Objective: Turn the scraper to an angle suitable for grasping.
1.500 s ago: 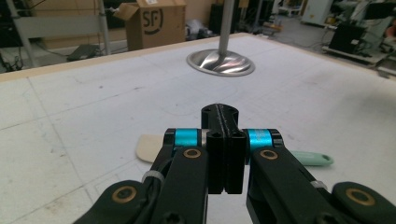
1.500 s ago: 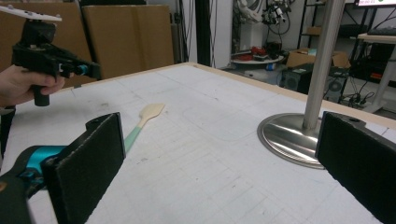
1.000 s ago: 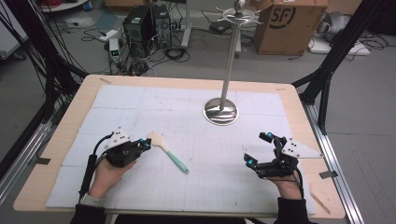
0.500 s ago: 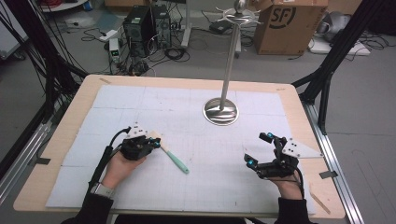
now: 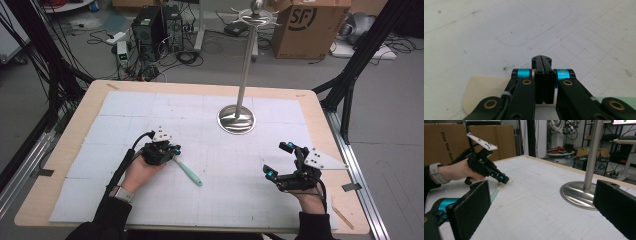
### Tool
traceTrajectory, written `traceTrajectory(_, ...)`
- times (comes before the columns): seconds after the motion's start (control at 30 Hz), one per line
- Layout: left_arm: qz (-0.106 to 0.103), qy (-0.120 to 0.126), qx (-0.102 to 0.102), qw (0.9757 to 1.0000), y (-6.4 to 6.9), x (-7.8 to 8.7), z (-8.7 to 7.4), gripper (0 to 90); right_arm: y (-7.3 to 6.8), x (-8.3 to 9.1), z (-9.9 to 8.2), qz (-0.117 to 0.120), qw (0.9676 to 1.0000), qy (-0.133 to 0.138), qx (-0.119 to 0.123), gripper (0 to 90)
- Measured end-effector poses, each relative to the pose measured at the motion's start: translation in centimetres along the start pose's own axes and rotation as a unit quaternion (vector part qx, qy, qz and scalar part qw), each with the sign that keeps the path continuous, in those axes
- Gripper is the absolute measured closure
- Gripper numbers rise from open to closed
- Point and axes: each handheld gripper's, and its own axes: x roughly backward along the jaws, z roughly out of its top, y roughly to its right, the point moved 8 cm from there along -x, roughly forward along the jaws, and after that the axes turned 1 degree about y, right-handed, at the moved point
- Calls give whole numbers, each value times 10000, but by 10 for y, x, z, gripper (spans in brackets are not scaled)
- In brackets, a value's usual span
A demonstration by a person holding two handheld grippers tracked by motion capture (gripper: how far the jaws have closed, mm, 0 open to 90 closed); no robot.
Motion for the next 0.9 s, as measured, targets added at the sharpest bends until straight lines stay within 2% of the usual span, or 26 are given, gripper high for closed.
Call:
traceTrajectory(0.2, -104, -49, -41, 9999, -2, -3, -3, 897, 0, -2, -2, 8, 10000, -33, 22, 7)
traceTrajectory(0.27, -163, -56, 8, 9999, -2, -3, -4, 897, 0, -2, -2, 11, 10000, -45, 9, 7)
traceTrajectory(0.33, -167, -75, -59, 9998, -1, -2, -5, 897, 0, -2, -2, -9, 10000, -45, 32, 7)
traceTrajectory(0.47, 22, -150, -438, 9989, 3, 2, -8, 898, 3, 1, -1, -71, 10000, 7, 7, 7)
traceTrajectory(0.63, 3, -171, -550, 9983, 6, 8, -12, 898, 5, 3, -1, -77, 10000, 23, -24, 7)
traceTrajectory(0.9, -74, -290, -592, 9978, 8, 25, -24, 898, 3, -1, -4, -27, 10000, -58, 17, 7)
